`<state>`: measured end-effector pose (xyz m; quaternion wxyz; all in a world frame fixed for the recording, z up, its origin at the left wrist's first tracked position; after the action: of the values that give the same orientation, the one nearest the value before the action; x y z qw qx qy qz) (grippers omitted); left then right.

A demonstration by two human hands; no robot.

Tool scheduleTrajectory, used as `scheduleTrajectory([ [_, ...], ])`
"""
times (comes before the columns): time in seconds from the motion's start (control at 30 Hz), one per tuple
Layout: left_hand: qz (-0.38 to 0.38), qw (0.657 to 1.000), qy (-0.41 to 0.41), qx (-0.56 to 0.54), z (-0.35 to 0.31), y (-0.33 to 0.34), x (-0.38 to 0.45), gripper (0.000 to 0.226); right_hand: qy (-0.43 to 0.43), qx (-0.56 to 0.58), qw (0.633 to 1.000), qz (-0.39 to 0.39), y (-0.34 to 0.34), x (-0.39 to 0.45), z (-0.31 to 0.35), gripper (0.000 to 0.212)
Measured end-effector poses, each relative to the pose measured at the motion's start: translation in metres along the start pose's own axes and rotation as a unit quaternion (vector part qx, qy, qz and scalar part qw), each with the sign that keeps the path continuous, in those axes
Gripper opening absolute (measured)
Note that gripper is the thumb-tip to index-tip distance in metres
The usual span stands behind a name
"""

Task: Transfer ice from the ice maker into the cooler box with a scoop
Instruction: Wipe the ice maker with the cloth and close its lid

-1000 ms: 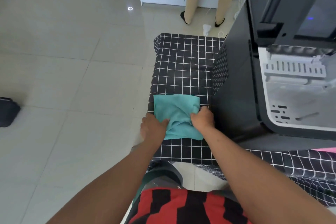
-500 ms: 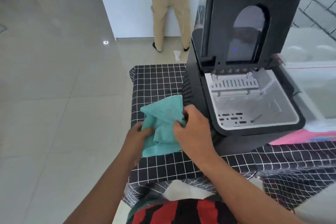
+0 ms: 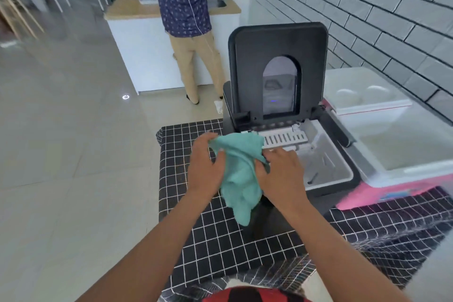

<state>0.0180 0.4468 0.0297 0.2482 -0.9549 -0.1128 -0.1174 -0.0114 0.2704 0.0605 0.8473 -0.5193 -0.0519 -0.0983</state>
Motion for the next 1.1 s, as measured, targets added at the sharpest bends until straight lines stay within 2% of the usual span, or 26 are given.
scheduleTrajectory([
  [0.07,0.070,0.990,0.105,-0.065,-0.016,0.010,-0.007,0.031,-0.022,-0.011,1.000,0.010,0.003,-0.004,-0.004,0.025],
  [0.13,0.153,0.973,0.142,-0.096,-0.018,0.021,-0.014,0.034,-0.056,-0.020,0.998,0.022,0.003,-0.008,-0.009,0.030],
  [0.23,0.192,0.964,0.167,-0.074,-0.013,0.032,-0.017,0.047,-0.110,-0.024,0.993,0.043,-0.001,-0.014,-0.020,0.042],
  [0.3,0.194,0.962,0.185,-0.045,-0.009,0.033,-0.012,0.051,-0.141,-0.037,0.988,0.048,-0.004,-0.020,-0.029,0.048],
  [0.4,0.185,0.959,0.216,0.006,-0.005,0.028,0.006,0.047,-0.157,-0.055,0.985,0.045,-0.006,-0.029,-0.046,0.045],
  [0.5,0.123,0.923,0.330,0.155,-0.007,0.025,0.012,0.042,-0.158,-0.076,0.984,0.043,-0.007,-0.041,-0.055,0.041],
  [0.57,0.081,0.904,0.377,0.185,-0.012,0.028,0.006,0.038,-0.162,-0.078,0.983,0.042,-0.007,-0.049,-0.059,0.042],
  [0.7,0.089,0.924,0.350,0.129,-0.018,0.033,-0.006,0.041,-0.171,-0.056,0.983,0.047,-0.009,-0.056,-0.066,0.044],
  [0.8,0.121,0.917,0.342,0.167,-0.022,0.031,-0.003,0.052,-0.176,-0.049,0.982,0.053,-0.010,-0.056,-0.069,0.043],
  [0.93,0.113,0.902,0.352,0.221,-0.032,0.029,0.014,0.041,-0.181,-0.040,0.981,0.063,-0.009,-0.055,-0.073,0.044],
  [1.0,0.119,0.896,0.352,0.243,-0.035,0.029,0.016,0.041,-0.183,-0.034,0.980,0.070,-0.010,-0.054,-0.076,0.043],
  [1.1,0.122,0.903,0.321,0.257,-0.039,0.032,0.012,0.046,-0.193,-0.027,0.978,0.069,-0.012,-0.053,-0.080,0.042],
])
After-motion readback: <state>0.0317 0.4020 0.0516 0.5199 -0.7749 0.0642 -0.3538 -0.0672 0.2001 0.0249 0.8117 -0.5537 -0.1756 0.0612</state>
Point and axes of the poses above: each hand's wrist, its own x-axis towards the middle knuckle, its own y-axis out of the palm, z = x × y, the point moved 4 cm from there along x, towards the middle knuckle, and after that the axes turned 2 degrees about y, right-handed, at the moved point
